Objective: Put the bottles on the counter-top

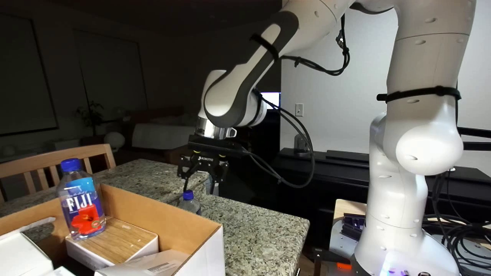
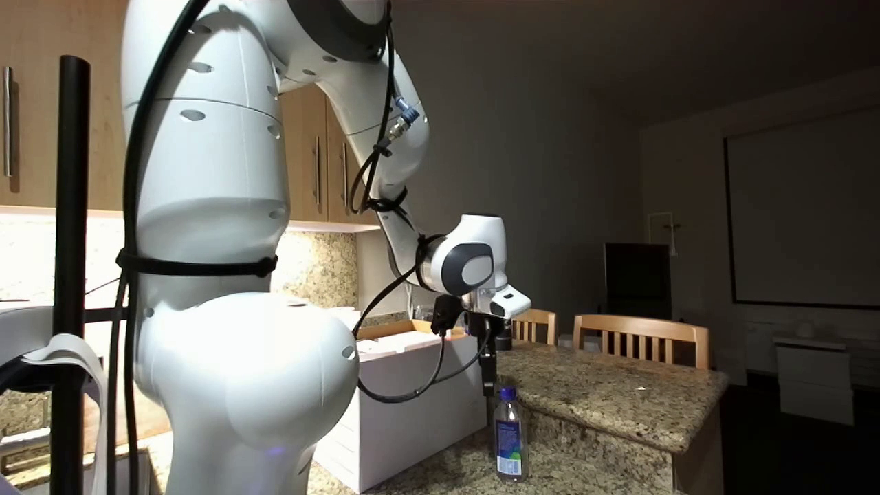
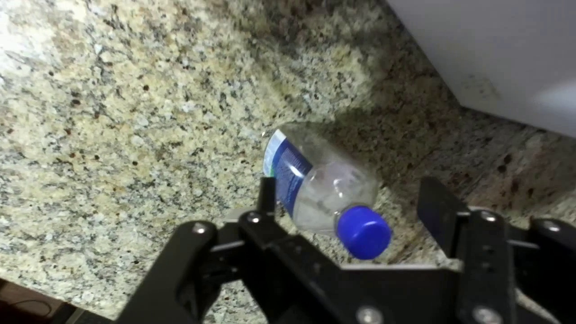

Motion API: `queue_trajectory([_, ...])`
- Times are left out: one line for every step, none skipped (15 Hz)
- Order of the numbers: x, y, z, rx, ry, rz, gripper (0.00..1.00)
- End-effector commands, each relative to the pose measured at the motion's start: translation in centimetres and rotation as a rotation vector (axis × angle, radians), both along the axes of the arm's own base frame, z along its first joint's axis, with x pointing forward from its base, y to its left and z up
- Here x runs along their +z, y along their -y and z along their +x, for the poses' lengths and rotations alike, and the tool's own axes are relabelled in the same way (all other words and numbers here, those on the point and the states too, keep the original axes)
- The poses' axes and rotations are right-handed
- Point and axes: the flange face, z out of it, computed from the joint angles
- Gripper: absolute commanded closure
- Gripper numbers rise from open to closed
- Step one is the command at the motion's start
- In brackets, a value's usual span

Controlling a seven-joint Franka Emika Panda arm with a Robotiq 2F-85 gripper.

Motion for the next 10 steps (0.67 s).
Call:
queue_trajectory([6.5,-3.9,-0.7,0.173,-0.041,0.104,0.0])
queue_trajectory([7.7,-5.3,-0.9,0.217,-0.077,0.117,0.0])
queue_trajectory([9.2,-7.1,-1.0,0.26,-0.117,0.102,0.0])
queue_trajectory([11.1,-8.6,-1.1,0.289,-0.149,0.069,0.0])
queue_trajectory([13.4,-9.9,-1.1,0.333,-0.168,0.038,0.0])
queue_trajectory([16.2,-11.3,-0.8,0.364,-0.172,-0.019,0.0])
queue_trajectory([18.0,-12.7,-0.2,0.395,-0.165,-0.084,0.0])
queue_trajectory([19.7,-14.3,0.2,0.42,-0.142,-0.145,0.0])
queue_trajectory([21.2,-16.0,1.1,0.434,-0.1,-0.2,0.0])
queue_trajectory([22.0,-17.6,2.0,0.446,-0.054,-0.252,0.0])
